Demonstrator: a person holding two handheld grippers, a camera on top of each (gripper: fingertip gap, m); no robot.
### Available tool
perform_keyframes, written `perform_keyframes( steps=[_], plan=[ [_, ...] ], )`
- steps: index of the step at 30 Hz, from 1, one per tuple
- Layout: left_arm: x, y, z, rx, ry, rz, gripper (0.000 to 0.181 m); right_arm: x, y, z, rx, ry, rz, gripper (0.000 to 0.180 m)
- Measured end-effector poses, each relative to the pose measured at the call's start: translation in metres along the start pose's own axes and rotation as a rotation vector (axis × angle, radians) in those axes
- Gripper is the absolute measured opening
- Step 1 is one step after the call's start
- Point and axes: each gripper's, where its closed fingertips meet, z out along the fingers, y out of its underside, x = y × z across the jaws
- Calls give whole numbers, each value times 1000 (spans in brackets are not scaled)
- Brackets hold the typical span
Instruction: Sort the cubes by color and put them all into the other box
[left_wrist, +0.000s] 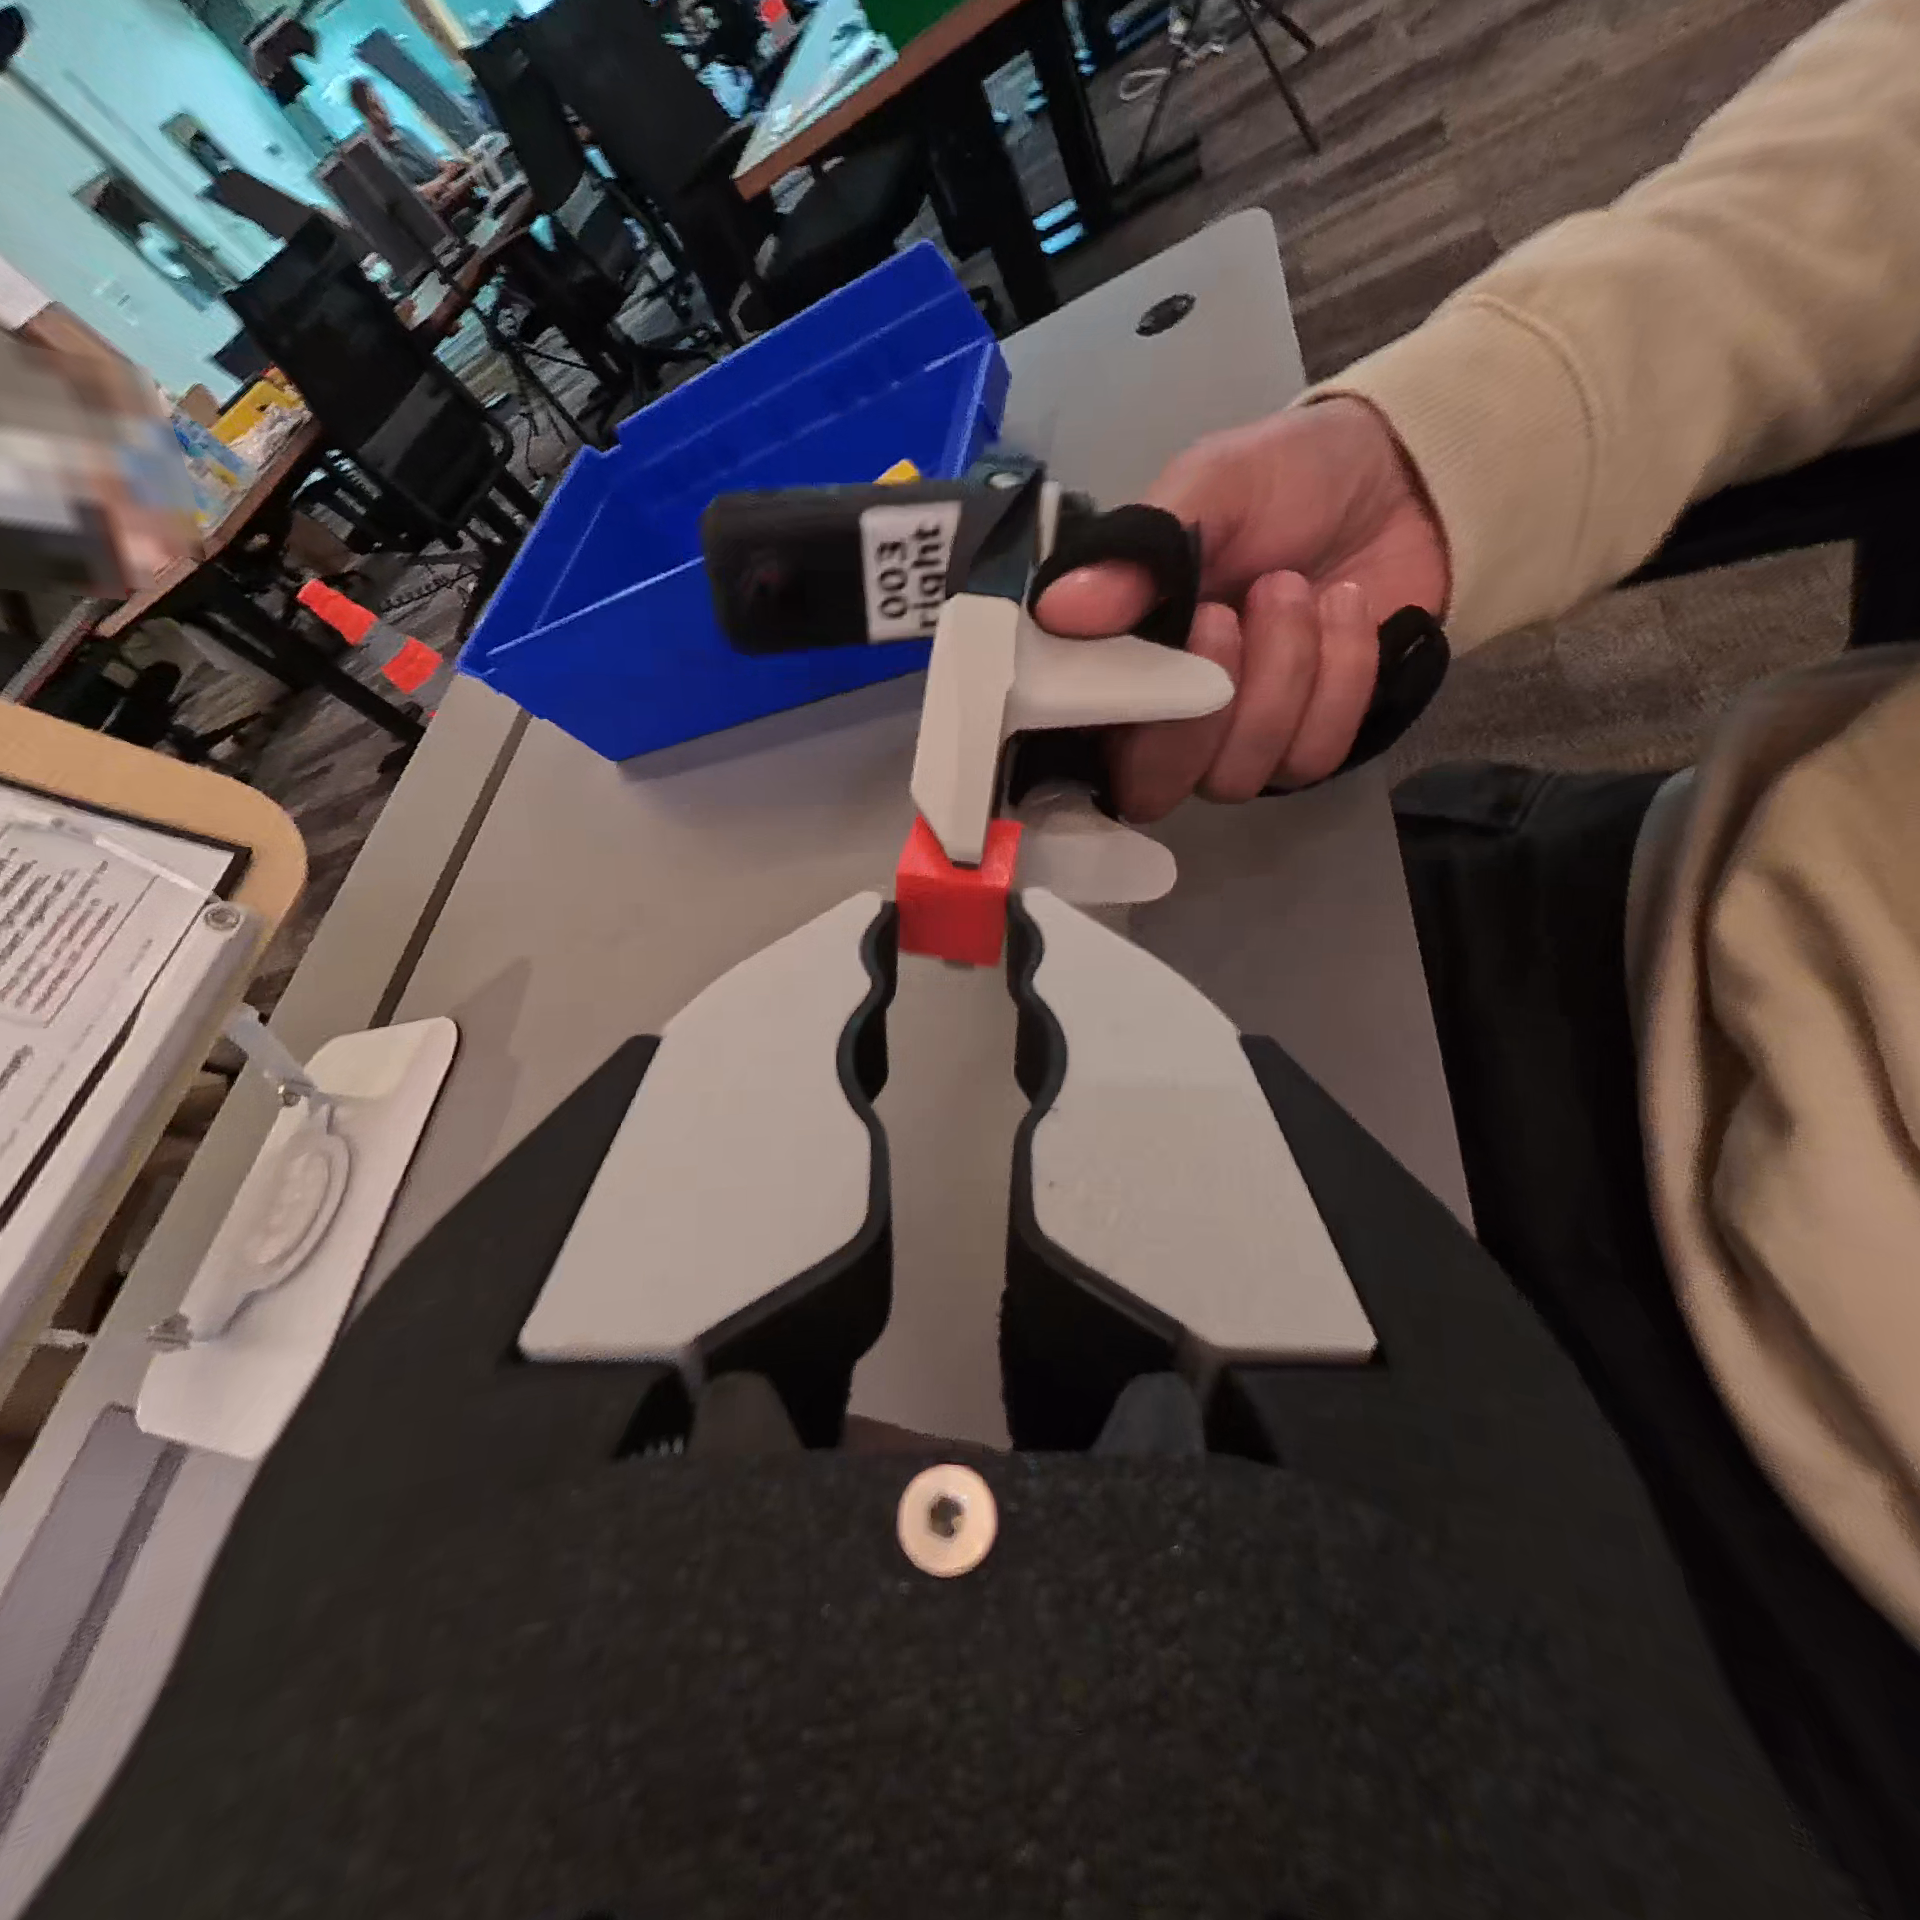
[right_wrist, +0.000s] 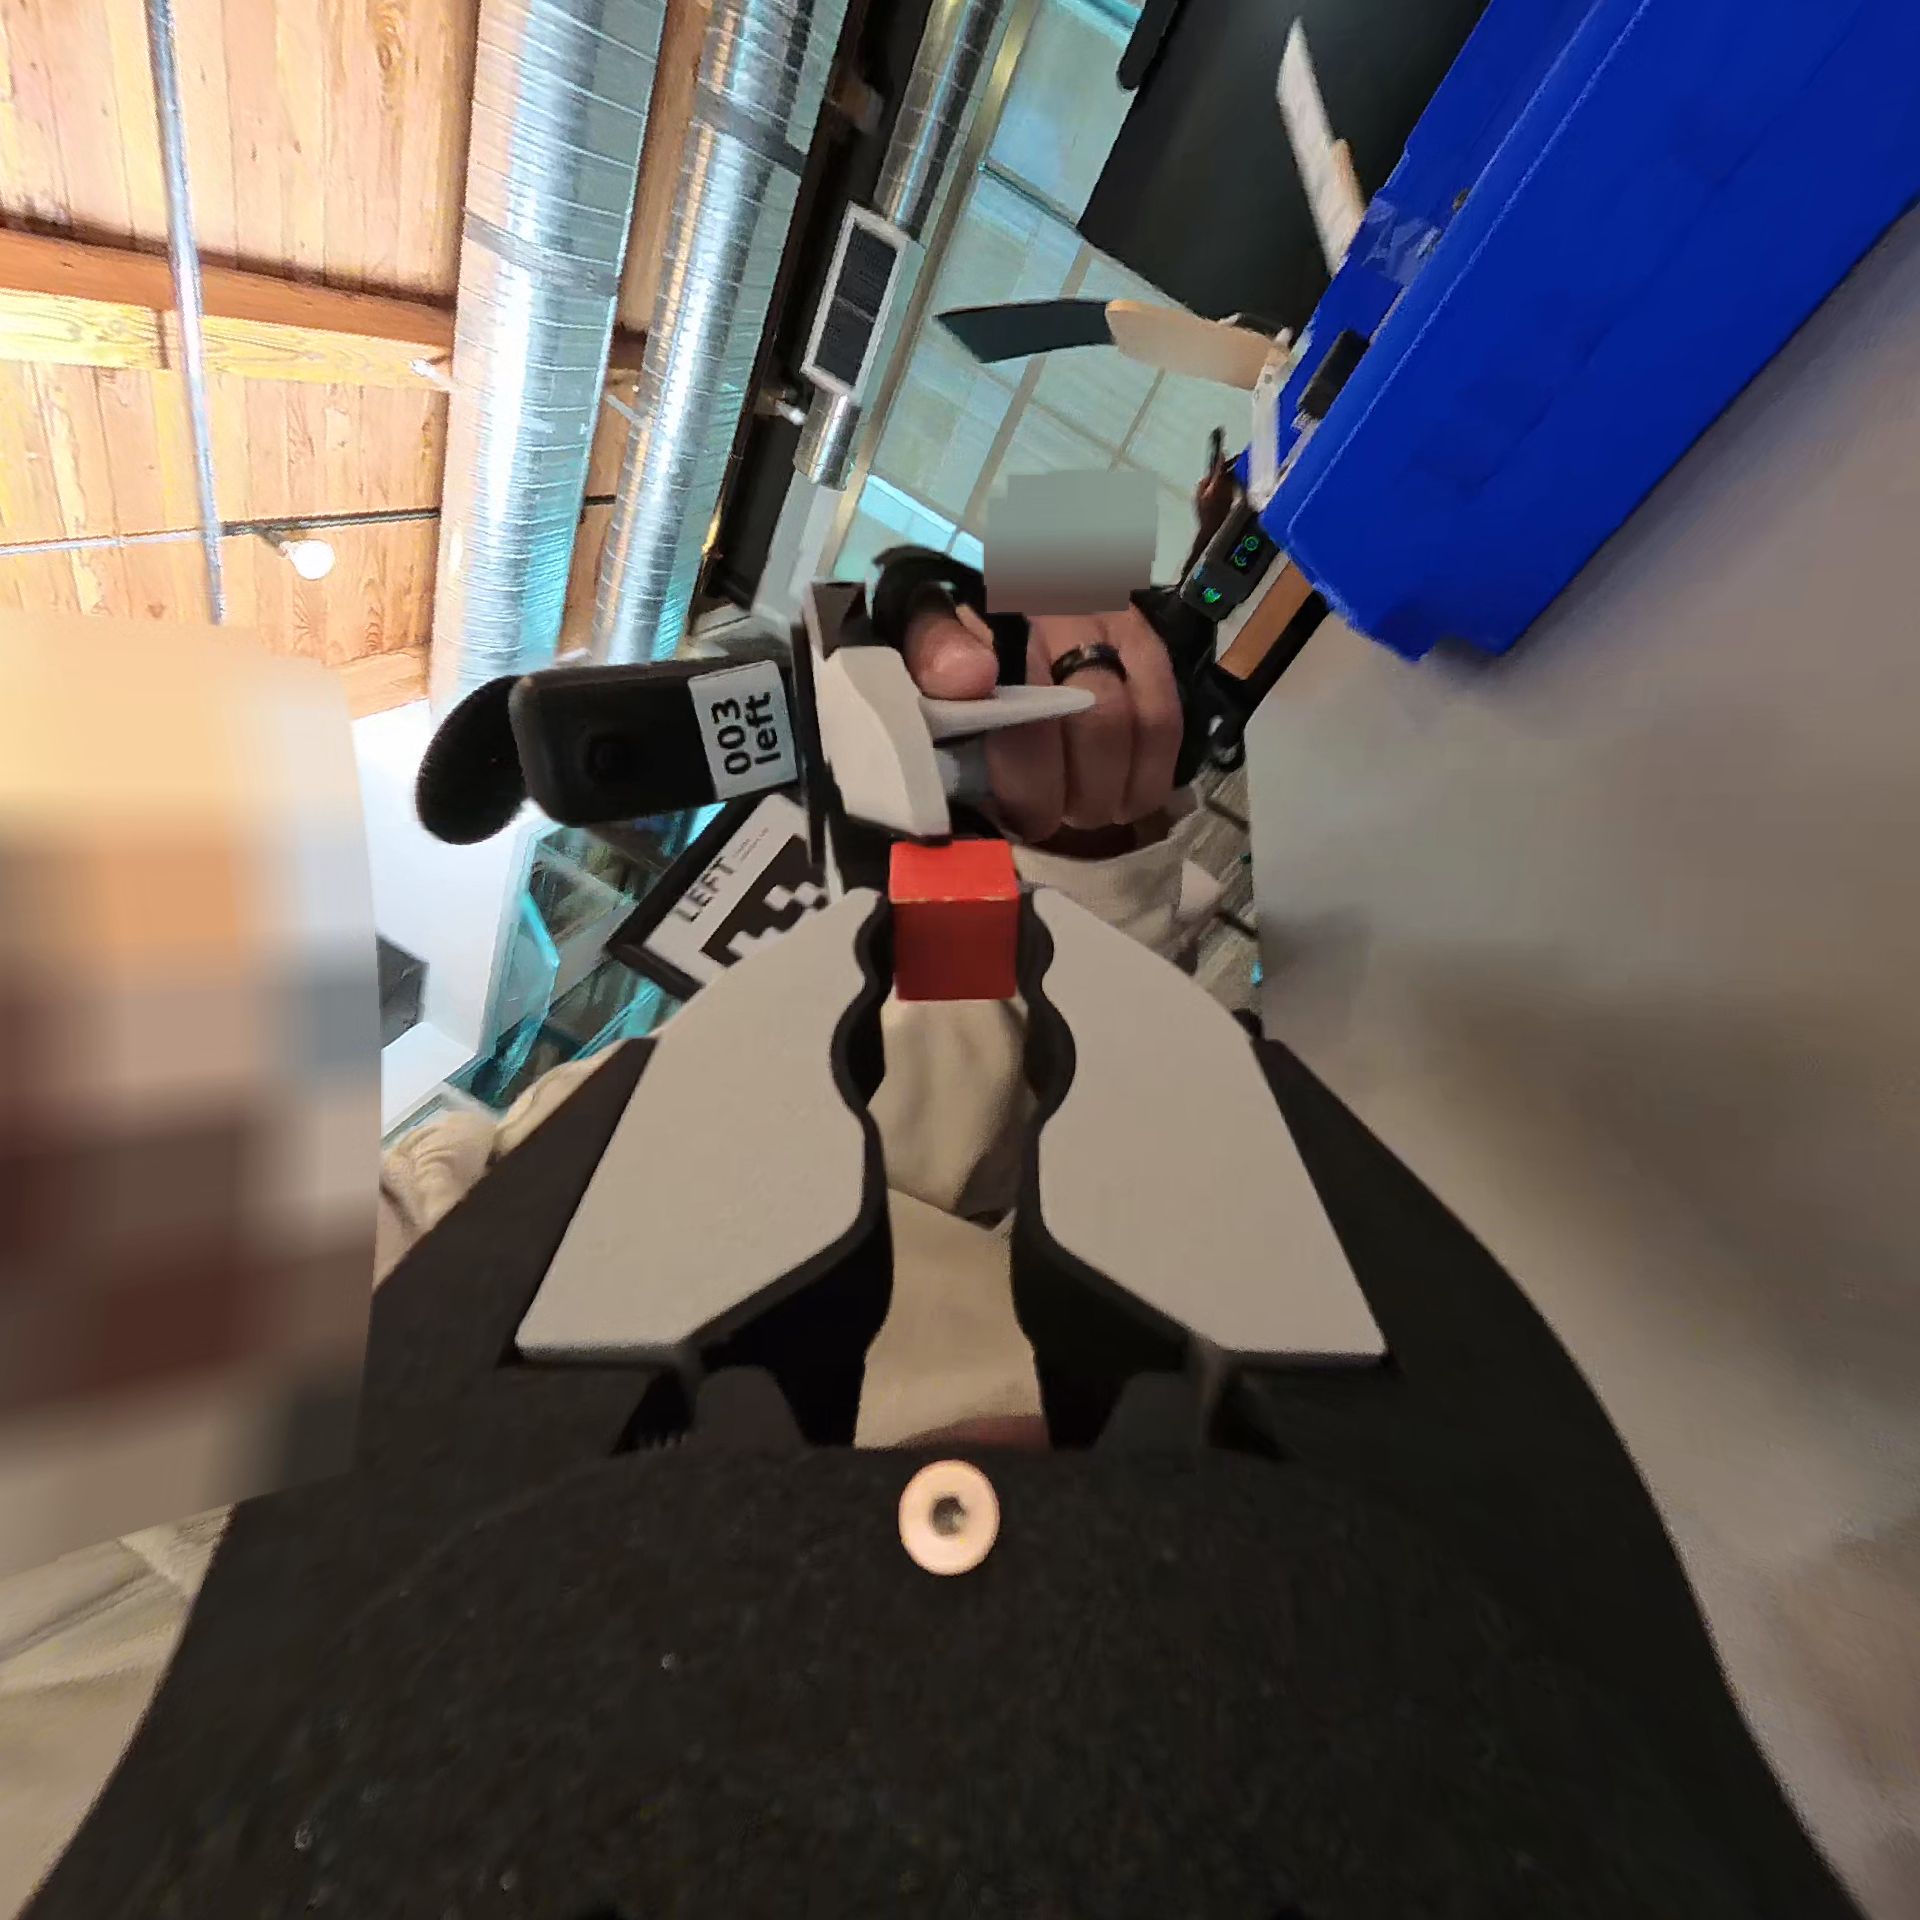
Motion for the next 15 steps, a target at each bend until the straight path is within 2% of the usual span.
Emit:
perform_keyframes(
  steps=[3, 5, 7, 9, 11, 15],
  plan=[
    [-5, 5, -4, 43, -143, -129, 20, 0, -4, -23, 72, 89, -71, 22],
    [-4, 16, -10, 121, -247, -307, 20, -1, -5, -44, 119, 181, -144, 22],
    [8, 31, -17, 163, -277, -437, 21, -3, -3, -67, 147, 301, -248, 22],
    [15, 46, -24, 82, -326, -405, 26, -10, -1, -86, 164, 406, -363, 22],
    [16, 55, -32, 91, -398, -449, 22, -18, 1, -102, 164, 508, -476, 22],
    [25, 55, -28, 88, -350, -523, 24, -35, -20, -154, 206, 780, -674, 22]
  ],
)
